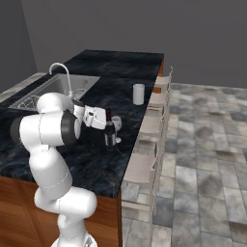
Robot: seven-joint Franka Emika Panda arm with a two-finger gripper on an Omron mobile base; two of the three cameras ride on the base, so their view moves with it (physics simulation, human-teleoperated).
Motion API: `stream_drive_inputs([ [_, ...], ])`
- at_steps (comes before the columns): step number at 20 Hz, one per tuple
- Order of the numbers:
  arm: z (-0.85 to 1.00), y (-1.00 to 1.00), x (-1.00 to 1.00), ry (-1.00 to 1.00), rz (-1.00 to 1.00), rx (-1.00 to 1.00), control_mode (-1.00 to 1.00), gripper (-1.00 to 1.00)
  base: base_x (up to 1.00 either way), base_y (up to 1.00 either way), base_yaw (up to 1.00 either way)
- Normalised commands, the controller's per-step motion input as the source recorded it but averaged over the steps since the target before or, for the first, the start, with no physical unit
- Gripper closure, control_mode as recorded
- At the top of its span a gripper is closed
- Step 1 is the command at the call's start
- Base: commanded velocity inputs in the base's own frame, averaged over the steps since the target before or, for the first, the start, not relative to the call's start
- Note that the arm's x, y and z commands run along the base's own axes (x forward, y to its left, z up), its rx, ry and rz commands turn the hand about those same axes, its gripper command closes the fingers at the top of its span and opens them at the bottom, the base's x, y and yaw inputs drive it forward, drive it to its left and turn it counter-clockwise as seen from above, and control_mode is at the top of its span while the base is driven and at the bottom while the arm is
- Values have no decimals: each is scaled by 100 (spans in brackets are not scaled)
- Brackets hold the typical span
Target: There is a wine glass and glass cup on the dining counter. Place the wine bottle next to the wine glass and the juice bottle next to the glass cup.
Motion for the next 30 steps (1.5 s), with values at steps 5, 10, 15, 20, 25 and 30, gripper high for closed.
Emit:
stream_drive_inputs([
  [5,-23,0,-19,0,0,0,-100,100,0,0,0],
  [10,-29,0,-2,0,0,0,-100,100,0,0,0],
  [15,-31,1,0,0,0,0,-100,100,0,0,0],
  [20,-36,5,0,0,0,0,-100,100,0,0,0],
  [25,-41,15,-8,0,0,0,-100,-100,0,0,0],
  [30,-28,11,-5,-1,0,0,-100,-100,0,0,0],
])
